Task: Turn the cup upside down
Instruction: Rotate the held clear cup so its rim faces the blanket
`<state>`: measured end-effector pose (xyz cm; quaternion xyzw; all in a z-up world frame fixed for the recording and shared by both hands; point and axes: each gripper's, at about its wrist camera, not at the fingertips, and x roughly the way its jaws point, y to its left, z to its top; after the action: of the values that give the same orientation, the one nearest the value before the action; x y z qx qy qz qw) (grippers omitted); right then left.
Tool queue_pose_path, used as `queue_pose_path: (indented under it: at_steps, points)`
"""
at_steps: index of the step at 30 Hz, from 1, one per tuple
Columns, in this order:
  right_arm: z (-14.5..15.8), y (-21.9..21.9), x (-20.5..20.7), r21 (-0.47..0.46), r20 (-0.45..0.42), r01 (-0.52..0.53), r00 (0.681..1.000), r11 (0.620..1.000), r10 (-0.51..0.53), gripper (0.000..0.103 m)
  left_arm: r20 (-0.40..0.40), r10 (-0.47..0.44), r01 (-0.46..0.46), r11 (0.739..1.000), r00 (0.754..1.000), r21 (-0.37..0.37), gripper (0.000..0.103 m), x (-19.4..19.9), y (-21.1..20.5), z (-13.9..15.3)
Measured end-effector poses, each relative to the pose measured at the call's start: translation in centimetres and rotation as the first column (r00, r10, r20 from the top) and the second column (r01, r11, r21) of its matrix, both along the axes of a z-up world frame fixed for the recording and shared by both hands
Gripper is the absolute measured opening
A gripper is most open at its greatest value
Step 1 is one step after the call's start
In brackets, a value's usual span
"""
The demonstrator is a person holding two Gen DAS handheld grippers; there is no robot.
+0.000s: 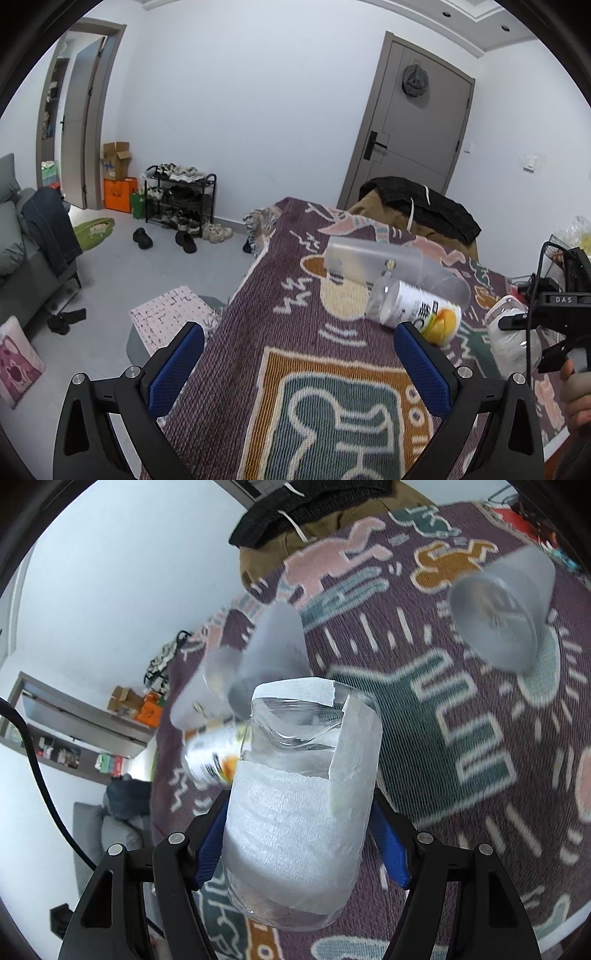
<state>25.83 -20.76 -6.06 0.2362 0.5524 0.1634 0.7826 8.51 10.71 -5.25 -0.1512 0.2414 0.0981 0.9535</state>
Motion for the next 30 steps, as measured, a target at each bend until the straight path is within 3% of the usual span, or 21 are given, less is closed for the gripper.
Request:
queue_pose_path:
  at_steps: [15, 21, 25, 30]
  points:
    - [-3.1, 2.6, -4.3, -0.104, -0.03, -0.045, 0.999, 0.994, 0.042, 0.073, 0.018, -0.035, 0.035, 0.999, 0.999, -0.039, 0.103, -4.8, 0.6, -2.1]
    - [-3.8, 2.4, -4.6, -0.063, -0.069, -0.07, 0.995, 0.996, 0.066, 0.075, 0.04, -0.046, 0.048, 0.997, 0.998, -0.062, 0.103, -6.2, 1.0, -2.3]
    - [-3.2, 2.7, -5.1, -0.046, -0.051, -0.116, 0.992, 0.992, 0.114, 0.093, 0.061, -0.067, 0.07, 0.996, 0.996, -0.053, 0.103, -6.3, 0.4, -1.7]
    - [-2.3, 1.9, -6.3, -0.011, -0.017, -0.147, 0.989, 0.989, 0.147, 0.093, 0.06, -0.102, 0.104, 0.994, 0.993, -0.027, 0.103, -6.0, -1.1, -1.5]
